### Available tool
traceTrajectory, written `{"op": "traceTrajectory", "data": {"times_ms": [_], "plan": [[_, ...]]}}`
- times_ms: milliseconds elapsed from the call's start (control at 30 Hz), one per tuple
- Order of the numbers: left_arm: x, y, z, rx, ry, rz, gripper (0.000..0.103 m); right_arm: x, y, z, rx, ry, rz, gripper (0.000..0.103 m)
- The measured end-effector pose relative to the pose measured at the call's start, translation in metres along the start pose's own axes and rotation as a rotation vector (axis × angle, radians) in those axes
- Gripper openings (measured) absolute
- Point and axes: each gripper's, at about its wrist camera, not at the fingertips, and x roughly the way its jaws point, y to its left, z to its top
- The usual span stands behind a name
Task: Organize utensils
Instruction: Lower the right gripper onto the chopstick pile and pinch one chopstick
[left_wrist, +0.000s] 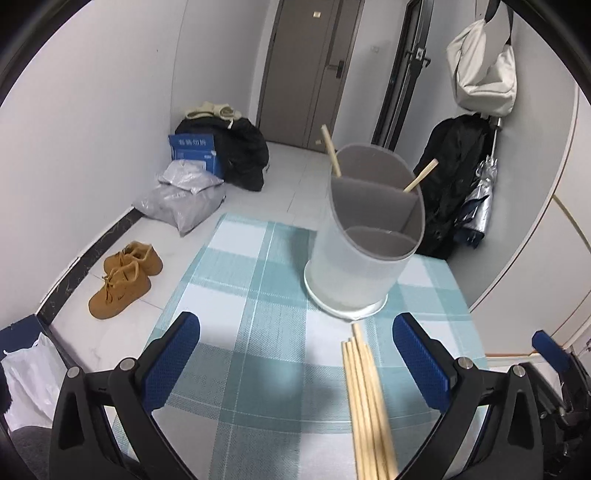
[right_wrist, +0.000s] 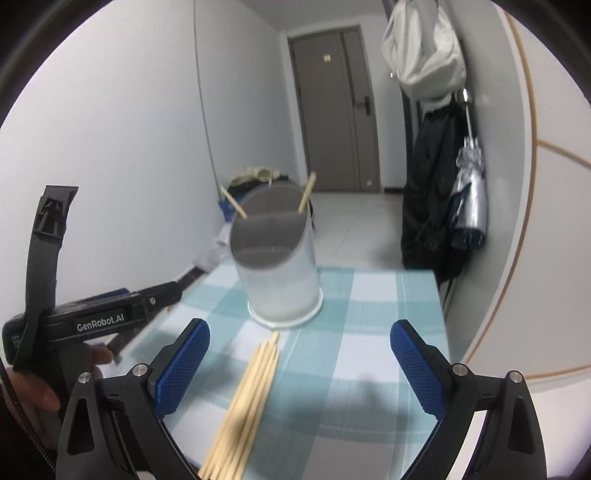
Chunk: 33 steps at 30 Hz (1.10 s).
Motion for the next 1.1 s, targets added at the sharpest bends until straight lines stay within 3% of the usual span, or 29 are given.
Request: {"op": "traceTrajectory", "data": {"times_ms": [200, 567, 800, 1100], "plan": [[0.004, 0.018, 0.002, -0.105, 0.016, -0.004, 0.102, 0.031, -0.003, -0.011, -0.002, 0.138, -0.001, 0.096], [0.017, 0.036, 0.011, -0.145, 0.046, 0.041, 0.102, 0.105, 0.007, -0.028, -0.002, 0.424, 0.023, 0.057], [0.021, 0.054, 0.015, -0.209, 0.087, 0.035, 0.102, 0.136, 0.014, -0.033, -0.032, 0.497, 0.001, 0.036], [0.024, 0.060, 0.015, -0.252, 0.134, 0.039, 0.102, 0.135, 0.022, -0.037, -0.084, 0.526, -0.014, 0.025]]}}
